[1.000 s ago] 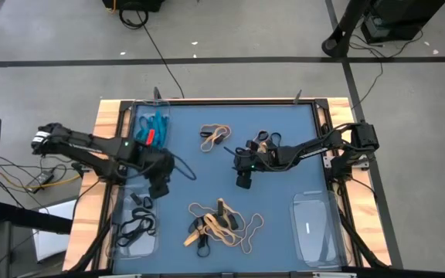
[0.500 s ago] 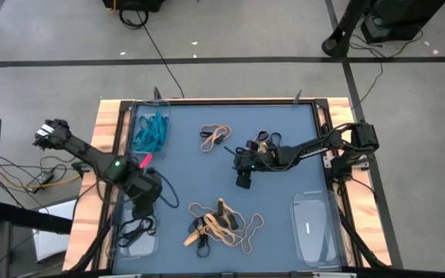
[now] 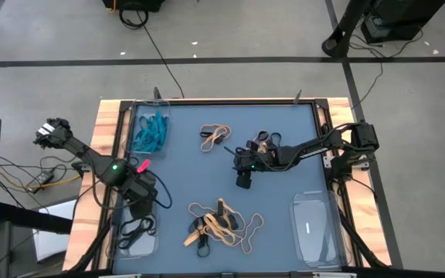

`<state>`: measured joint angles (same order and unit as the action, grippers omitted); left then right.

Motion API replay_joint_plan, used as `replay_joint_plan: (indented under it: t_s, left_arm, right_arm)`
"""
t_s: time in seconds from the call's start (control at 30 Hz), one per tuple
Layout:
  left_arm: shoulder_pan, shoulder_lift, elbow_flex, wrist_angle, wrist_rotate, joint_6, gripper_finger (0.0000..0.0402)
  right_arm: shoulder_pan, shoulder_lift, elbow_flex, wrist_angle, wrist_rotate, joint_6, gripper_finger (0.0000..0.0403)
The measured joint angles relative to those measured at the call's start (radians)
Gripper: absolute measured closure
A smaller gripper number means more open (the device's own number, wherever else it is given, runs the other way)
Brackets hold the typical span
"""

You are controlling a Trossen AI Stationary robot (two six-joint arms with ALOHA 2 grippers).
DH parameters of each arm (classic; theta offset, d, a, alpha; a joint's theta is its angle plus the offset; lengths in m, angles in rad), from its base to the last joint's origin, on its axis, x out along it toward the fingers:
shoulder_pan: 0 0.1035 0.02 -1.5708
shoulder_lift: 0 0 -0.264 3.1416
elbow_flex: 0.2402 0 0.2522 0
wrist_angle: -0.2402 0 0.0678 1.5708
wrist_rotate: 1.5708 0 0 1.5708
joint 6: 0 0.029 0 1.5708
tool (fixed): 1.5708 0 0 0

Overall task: Sort rubber bands into baskets
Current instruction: Put the black rubber band into the bottom left transparent bin

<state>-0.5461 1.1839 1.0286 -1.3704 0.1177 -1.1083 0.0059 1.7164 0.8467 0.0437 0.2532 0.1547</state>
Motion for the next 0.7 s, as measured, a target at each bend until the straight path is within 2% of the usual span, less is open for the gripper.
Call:
replay_joint_plan:
  t_s: [0.07, 0.23, 0.37, 0.5, 0.7]
  left_arm:
    - [0.001, 0.000, 0.000, 0.006, -0.007, 0.012, 0.0245]
    - [0.023, 0.000, 0.000, 0.018, -0.105, 0.060, 0.0230]
    - [0.071, 0.000, 0.000, 0.050, -0.225, 0.123, 0.0229]
    - [0.153, 0.000, 0.000, 0.137, -0.336, 0.213, 0.0229]
    - [0.303, 0.000, 0.000, 0.317, -0.371, 0.394, 0.0229]
  right_arm:
    - [0.000, 0.000, 0.000, 0.000, -0.007, 0.000, 0.0229]
    - [0.000, 0.000, 0.000, 0.001, -0.012, 0.000, 0.0229]
    - [0.000, 0.000, 0.000, 0.026, -0.012, 0.000, 0.0229]
    - [0.000, 0.000, 0.000, 0.044, -0.024, 0.001, 0.0229]
    - [0.000, 0.000, 0.000, 0.059, -0.040, 0.001, 0.0229]
